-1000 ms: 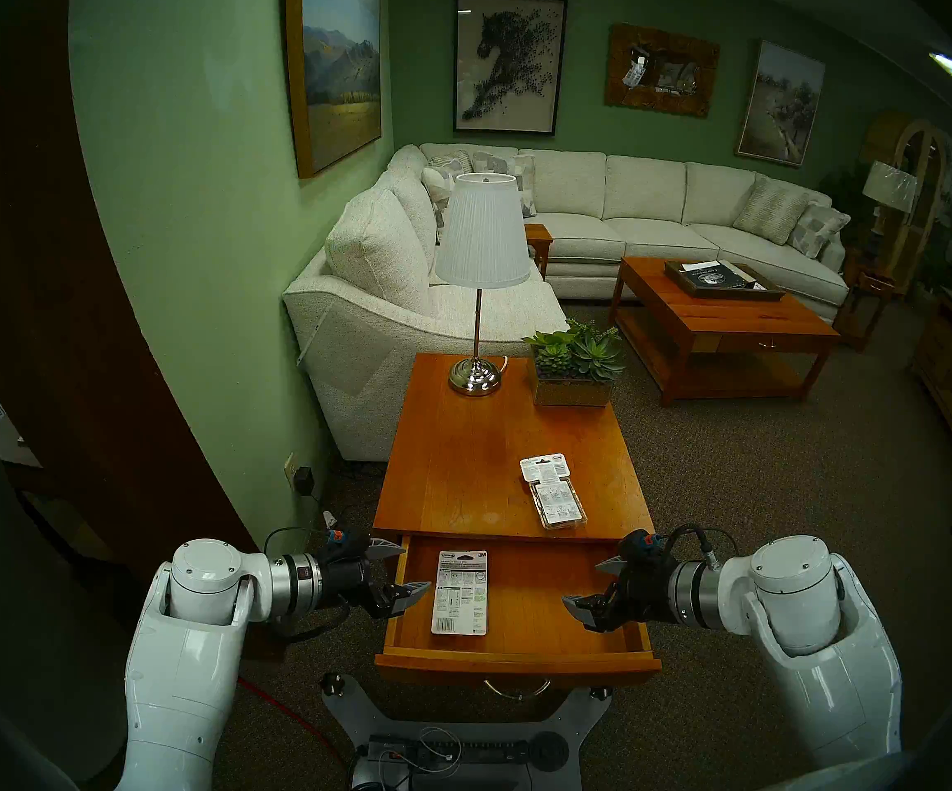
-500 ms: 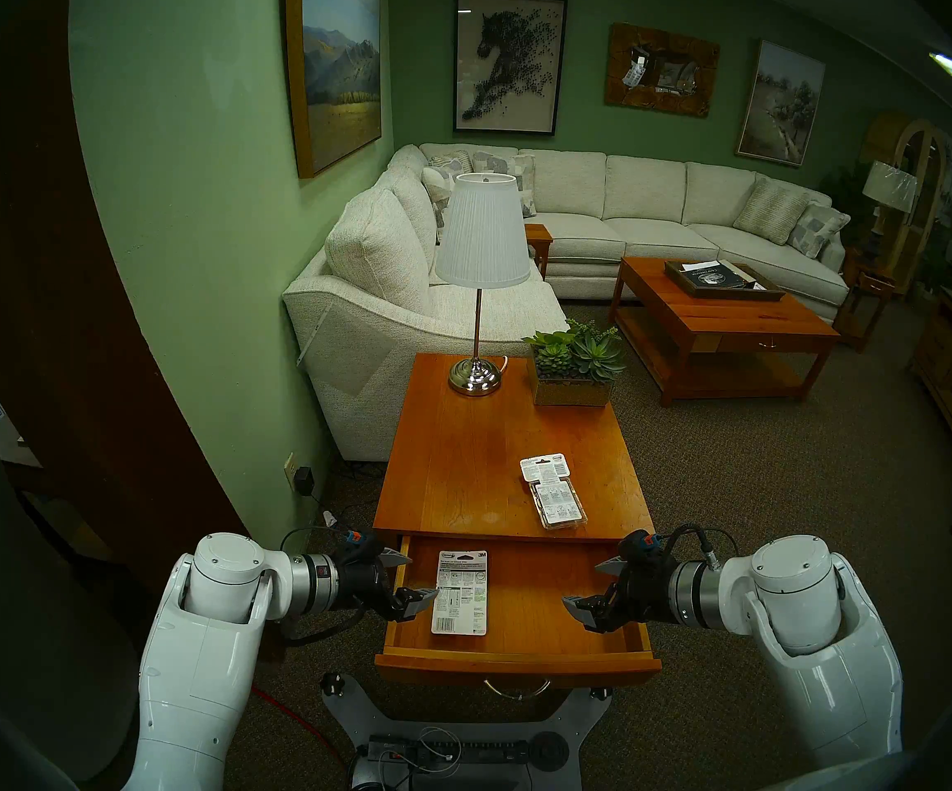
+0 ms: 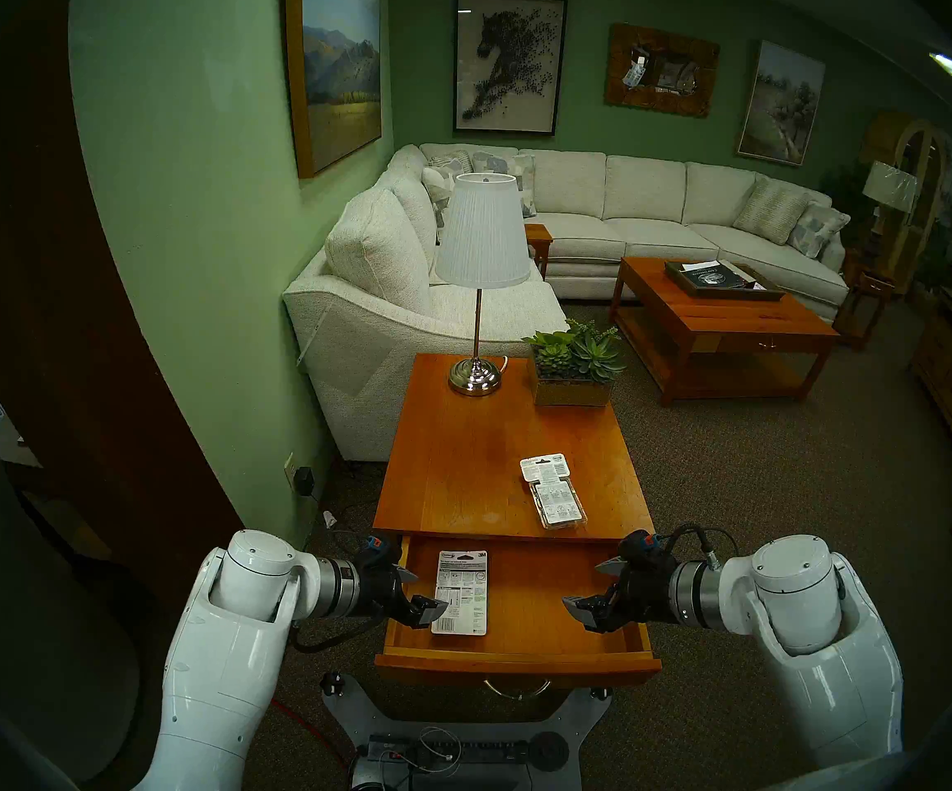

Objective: Open the drawer, take out the contents and close the drawer

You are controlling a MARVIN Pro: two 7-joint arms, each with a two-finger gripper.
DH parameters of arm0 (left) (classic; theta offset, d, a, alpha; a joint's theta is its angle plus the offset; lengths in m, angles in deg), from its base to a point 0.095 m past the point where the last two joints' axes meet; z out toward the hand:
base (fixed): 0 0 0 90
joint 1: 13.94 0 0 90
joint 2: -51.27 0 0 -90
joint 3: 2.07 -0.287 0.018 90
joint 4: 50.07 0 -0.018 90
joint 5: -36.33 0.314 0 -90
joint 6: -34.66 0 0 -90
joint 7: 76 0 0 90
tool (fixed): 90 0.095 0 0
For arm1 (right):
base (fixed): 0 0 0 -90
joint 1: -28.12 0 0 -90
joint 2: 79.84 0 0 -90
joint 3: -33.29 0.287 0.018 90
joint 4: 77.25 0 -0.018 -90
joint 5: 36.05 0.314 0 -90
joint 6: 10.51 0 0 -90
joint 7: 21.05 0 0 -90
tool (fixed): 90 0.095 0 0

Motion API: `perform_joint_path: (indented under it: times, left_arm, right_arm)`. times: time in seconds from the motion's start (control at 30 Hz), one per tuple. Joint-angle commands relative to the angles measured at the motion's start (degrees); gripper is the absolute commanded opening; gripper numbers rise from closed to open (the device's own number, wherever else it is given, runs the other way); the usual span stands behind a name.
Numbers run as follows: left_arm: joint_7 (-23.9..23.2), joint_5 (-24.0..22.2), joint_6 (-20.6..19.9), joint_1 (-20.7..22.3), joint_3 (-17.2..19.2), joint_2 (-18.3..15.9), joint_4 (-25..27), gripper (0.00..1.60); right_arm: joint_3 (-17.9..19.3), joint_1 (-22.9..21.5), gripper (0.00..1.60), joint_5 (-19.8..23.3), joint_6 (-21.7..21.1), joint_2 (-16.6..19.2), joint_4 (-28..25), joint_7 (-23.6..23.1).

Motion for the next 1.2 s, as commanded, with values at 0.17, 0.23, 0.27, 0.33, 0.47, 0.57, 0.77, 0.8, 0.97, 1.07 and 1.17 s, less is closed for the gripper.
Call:
perform_joint_path:
  times: [0.17,0.23,0.27,0.33,0.47,0.57,0.77,0.8,0.97,1.07,1.17]
  left_arm:
    - [3.28,1.48,-3.79,4.28,-0.56,2.45,-1.04,1.60]
    - [3.97,2.12,-4.32,4.47,-1.05,2.63,-1.16,1.60]
    - [4.27,2.46,-4.71,4.55,-1.32,2.73,-1.20,1.60]
    - [4.82,2.91,-5.05,4.66,-1.70,2.99,-1.36,1.60]
    - [5.31,3.72,-5.44,4.64,-2.67,3.12,-1.25,1.60]
    - [5.86,4.43,-5.52,4.47,-3.47,3.23,-1.17,1.60]
    - [6.91,5.37,-5.64,4.23,-4.73,3.83,-0.87,1.60]
    - [7.03,5.51,-5.70,4.18,-4.91,3.92,-0.76,1.60]
    - [7.52,6.09,-5.82,4.07,-5.89,4.37,-0.72,1.60]
    - [7.85,6.33,-5.79,4.06,-6.31,4.54,-0.90,1.60]
    - [8.55,6.87,-5.70,4.13,-6.95,4.60,-1.01,1.60]
  right_arm:
    - [0.25,-0.96,1.60,0.11,-0.12,0.01,-1.35,0.08]
    - [0.25,-0.96,1.60,0.11,-0.12,0.01,-1.35,0.08]
    - [0.25,-0.96,1.60,0.12,-0.13,0.01,-1.35,0.08]
    - [0.25,-0.96,1.60,0.12,-0.13,0.01,-1.35,0.08]
    - [0.25,-0.96,1.60,0.12,-0.14,0.02,-1.36,0.09]
    - [0.24,-0.96,1.60,0.13,-0.15,0.02,-1.36,0.09]
    - [0.24,-0.96,1.60,0.14,-0.15,0.03,-1.36,0.10]
    - [0.24,-0.96,1.60,0.14,-0.15,0.03,-1.36,0.10]
    - [0.24,-0.96,1.60,0.15,-0.15,0.03,-1.36,0.11]
    - [0.24,-0.96,1.60,0.15,-0.16,0.04,-1.37,0.11]
    - [0.24,-0.96,1.60,0.15,-0.16,0.04,-1.37,0.11]
